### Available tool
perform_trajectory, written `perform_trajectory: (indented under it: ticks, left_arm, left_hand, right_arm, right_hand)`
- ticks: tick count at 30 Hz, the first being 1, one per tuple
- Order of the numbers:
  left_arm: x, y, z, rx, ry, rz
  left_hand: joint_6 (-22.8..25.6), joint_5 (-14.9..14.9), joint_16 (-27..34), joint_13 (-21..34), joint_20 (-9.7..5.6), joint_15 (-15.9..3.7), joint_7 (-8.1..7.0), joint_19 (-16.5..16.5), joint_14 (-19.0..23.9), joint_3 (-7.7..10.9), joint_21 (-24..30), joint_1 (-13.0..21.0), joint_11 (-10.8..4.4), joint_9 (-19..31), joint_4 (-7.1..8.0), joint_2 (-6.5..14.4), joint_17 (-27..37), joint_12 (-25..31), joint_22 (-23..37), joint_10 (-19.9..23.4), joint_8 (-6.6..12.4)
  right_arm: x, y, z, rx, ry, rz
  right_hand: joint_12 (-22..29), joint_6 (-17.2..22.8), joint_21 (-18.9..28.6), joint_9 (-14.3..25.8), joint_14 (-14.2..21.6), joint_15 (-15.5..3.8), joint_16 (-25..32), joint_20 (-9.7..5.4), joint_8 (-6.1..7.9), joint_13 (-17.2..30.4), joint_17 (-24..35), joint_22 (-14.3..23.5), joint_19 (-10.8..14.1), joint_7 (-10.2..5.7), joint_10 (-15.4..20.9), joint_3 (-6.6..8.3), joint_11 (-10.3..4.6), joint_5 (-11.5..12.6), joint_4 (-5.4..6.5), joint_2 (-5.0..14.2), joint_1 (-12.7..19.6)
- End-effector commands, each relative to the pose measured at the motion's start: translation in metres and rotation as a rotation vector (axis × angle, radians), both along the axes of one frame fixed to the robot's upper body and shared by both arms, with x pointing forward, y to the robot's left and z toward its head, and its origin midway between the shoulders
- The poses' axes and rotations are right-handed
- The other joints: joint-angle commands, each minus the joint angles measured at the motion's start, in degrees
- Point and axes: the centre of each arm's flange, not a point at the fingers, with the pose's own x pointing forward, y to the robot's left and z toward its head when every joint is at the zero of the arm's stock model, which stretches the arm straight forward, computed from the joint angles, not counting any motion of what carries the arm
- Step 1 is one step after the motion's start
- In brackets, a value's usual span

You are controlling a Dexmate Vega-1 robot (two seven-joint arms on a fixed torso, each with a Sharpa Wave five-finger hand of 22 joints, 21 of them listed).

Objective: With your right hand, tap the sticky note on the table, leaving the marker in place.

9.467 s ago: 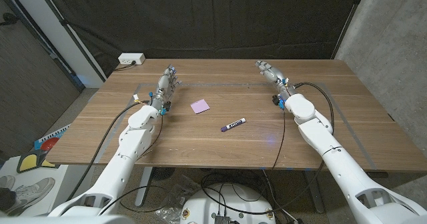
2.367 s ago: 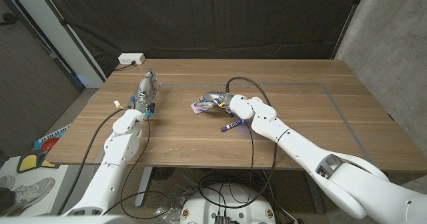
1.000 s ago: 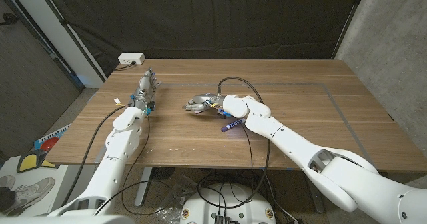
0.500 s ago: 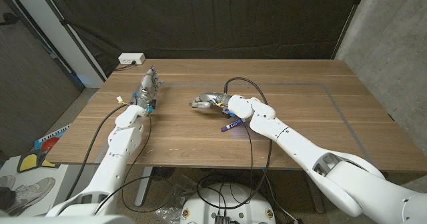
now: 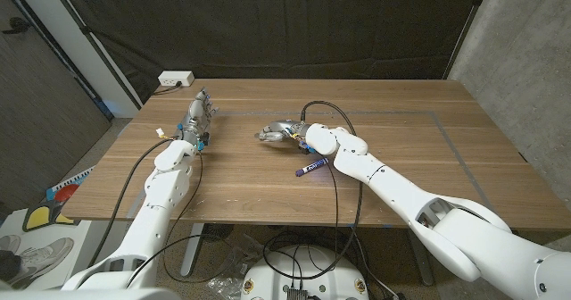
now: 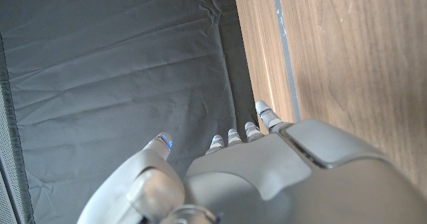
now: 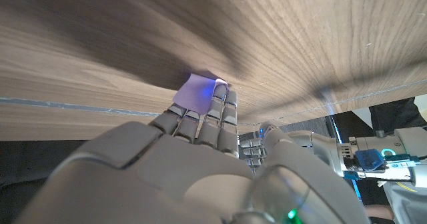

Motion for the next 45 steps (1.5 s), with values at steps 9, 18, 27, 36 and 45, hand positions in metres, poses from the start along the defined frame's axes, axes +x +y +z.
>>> perform_trajectory:
  ticks: [9, 18, 27, 36, 45]
  left_arm:
    - [0.006, -0.001, 0.005, 0.011, 0.009, -0.012]
    - [0.004, -0.003, 0.016, 0.026, -0.008, -0.013]
    - [0.001, -0.004, 0.020, 0.031, -0.019, -0.012]
    - [0.001, -0.008, 0.022, 0.038, -0.026, -0.027]
    - [0.000, -0.007, 0.023, 0.068, -0.031, -0.043]
  left_hand:
    - [-6.3, 0.2, 0.0, 0.1, -0.02, -1.04, -0.29, -5.4, -3.6, 0.02, -0.2, 0.1, -0.07, 0.1, -0.18, 0.6, 0.1, 0.0, 0.1, -1.9, 0.04]
    - [-6.3, 0.3, 0.0, 0.1, 0.09, -1.04, -0.28, -5.5, -3.6, 0.03, -0.3, 0.1, 0.01, 0.1, -0.25, 0.7, 0.1, 0.0, 0.1, -1.9, 0.08]
    - [-6.4, 0.3, 0.0, 0.1, 0.14, -1.16, -0.27, -5.4, -3.6, 0.02, -0.3, 0.1, 0.17, 0.1, -0.32, 0.7, 0.0, 0.1, 0.1, -1.9, 0.11]
    - [-6.3, 0.3, 0.0, 0.1, 0.17, -1.04, -0.32, -5.3, -3.5, 0.00, -0.4, 0.2, 0.01, 0.1, -0.43, 0.7, 0.0, 0.1, 0.1, -1.9, 0.15]
    - [-6.3, 0.3, 0.0, 0.1, 0.15, -1.16, -0.37, -5.3, -3.5, -0.04, -0.4, 0.2, 0.01, 0.1, -0.51, 0.7, 0.0, 0.1, 0.1, -1.9, 0.21]
  right_arm:
    - [-0.022, -0.008, 0.029, 0.195, -0.139, 0.132]
    - [-0.019, -0.015, 0.033, 0.239, -0.147, 0.107]
    - [-0.021, -0.018, 0.033, 0.256, -0.155, 0.096]
    - [-0.022, -0.031, 0.050, 0.386, -0.133, 0.144]
    - [-0.023, -0.047, 0.059, 0.484, -0.132, 0.136]
  right_hand:
    - [-2.0, -9.5, 0.8, 0.2, 0.8, -0.30, -0.1, 1.51, -1.42, 0.0, 0.4, 0.0, 1.0, -5.76, -9.6, 0.21, -2.68, -0.2, -2.60, 0.18, 2.0]
    - [-1.6, -13.9, 0.5, 0.2, -1.5, 0.05, -0.6, 1.27, -0.66, 0.0, 0.8, 0.0, 0.0, -2.70, -11.9, -0.59, -2.35, -0.3, -2.26, 0.23, 1.1]
    - [-1.3, -12.1, 0.3, 0.2, -3.2, 0.22, -0.8, 0.82, 0.23, 0.0, 0.9, 0.0, -0.8, -1.62, -12.1, -0.88, -2.14, -0.3, -2.15, 0.37, 0.8]
    - [-0.9, -11.6, 0.3, 0.2, -3.3, 0.25, -0.6, 0.77, 0.41, 0.0, 0.8, 0.0, -0.8, -1.35, -11.7, -1.05, -2.10, -0.3, -2.15, 0.27, 0.7]
    - [-0.4, -10.6, 0.4, 0.2, -2.7, 0.51, -0.2, 0.77, 0.72, 0.0, 0.8, 0.0, -0.5, -0.88, -10.6, -1.41, -1.20, -0.3, -2.14, 0.02, 0.4]
